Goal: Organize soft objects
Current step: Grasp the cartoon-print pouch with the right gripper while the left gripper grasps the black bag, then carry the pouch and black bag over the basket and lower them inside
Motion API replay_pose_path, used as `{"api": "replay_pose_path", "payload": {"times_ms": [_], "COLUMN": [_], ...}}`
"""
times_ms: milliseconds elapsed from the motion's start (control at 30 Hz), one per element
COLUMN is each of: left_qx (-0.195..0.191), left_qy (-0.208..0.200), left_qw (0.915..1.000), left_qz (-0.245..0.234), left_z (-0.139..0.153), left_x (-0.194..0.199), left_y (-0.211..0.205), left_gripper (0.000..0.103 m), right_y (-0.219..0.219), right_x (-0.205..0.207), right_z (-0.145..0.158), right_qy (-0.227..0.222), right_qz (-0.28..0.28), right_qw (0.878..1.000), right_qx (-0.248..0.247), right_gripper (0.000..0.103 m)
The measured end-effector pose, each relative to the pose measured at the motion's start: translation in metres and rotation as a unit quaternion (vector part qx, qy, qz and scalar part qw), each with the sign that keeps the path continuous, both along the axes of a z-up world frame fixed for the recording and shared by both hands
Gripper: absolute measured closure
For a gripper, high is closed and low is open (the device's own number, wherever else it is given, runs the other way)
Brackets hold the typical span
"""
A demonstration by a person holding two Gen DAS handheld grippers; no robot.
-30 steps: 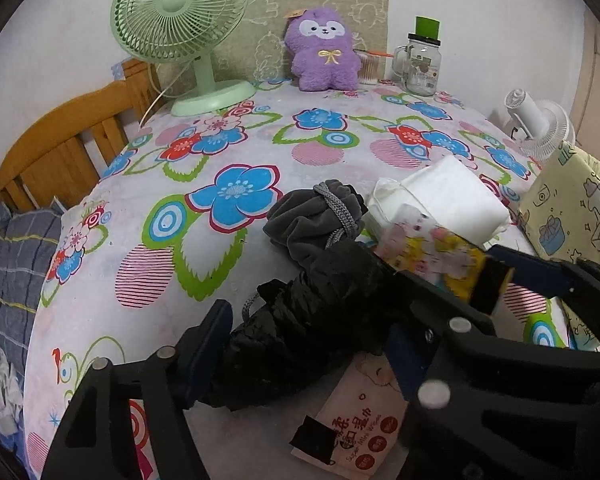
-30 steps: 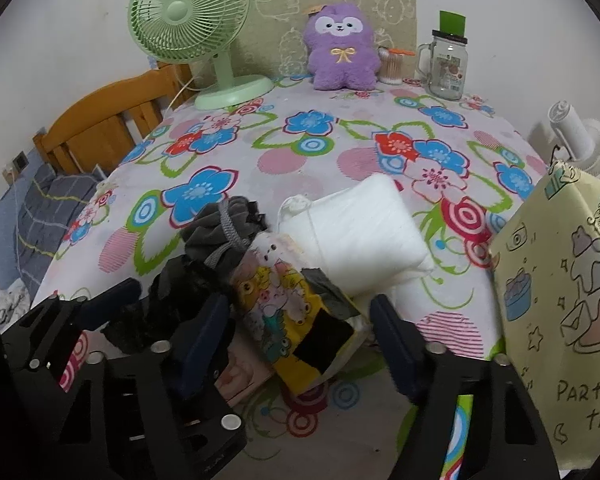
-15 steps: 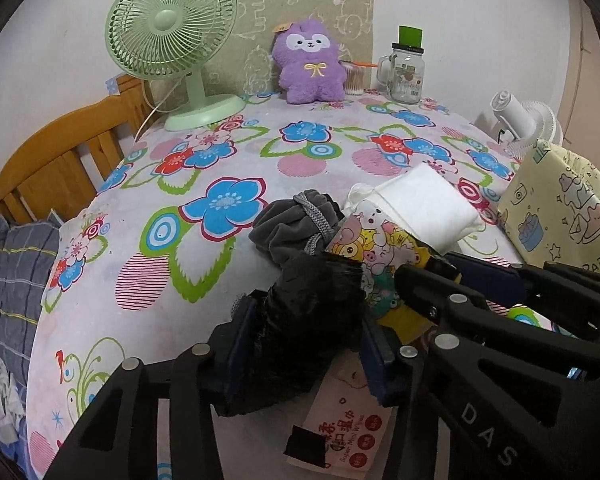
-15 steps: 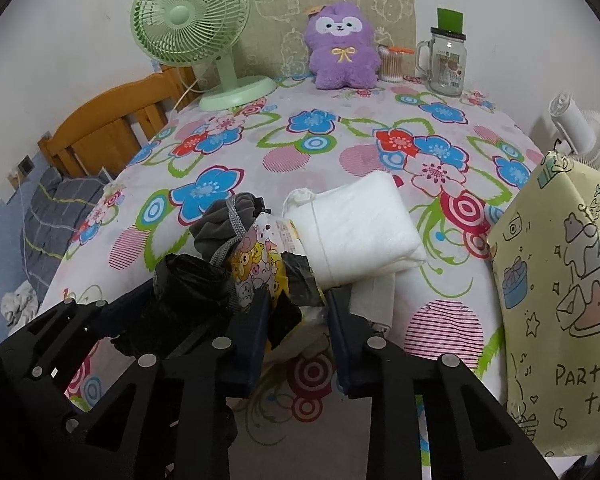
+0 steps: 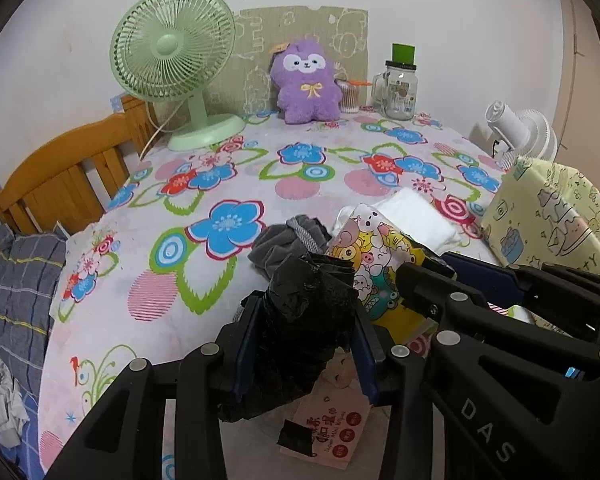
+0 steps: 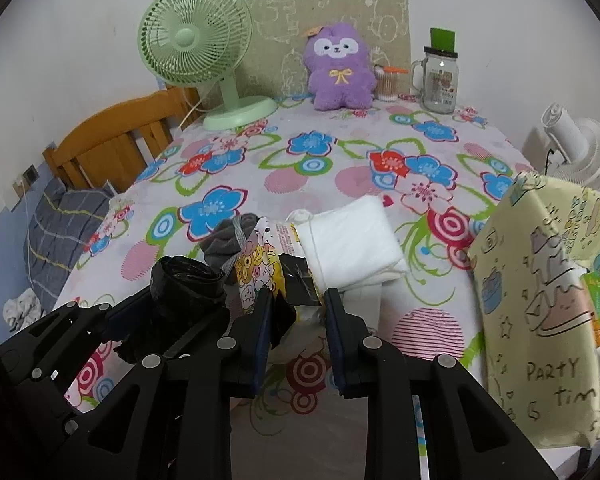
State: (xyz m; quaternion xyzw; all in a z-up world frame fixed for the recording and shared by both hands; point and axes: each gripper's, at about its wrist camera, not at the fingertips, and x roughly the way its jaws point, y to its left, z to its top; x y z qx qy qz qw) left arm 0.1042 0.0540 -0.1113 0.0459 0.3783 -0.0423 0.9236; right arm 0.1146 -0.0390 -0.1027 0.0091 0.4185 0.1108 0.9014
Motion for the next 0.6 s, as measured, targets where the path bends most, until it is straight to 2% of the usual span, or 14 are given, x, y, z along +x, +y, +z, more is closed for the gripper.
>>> {"api": "replay_pose_path", "payload": {"times_ms": [600], "left_qx": [-0.006], "left_qy": [-0.041], "left_qw": [0.9991], "left_qz": [-0.003], "left_z": [0.044], "left_x": [-0.015], "left_y": [-0.026], "left_gripper": [0.060], "right_y": [-0.026], "right_x": [-0.015], "right_z": [0.048], "right_qy": [-0.044], "right_qz": [-0.013], "right_qw": [0.999], "right_qx": [-0.008], "right_gripper": [0.075]}}
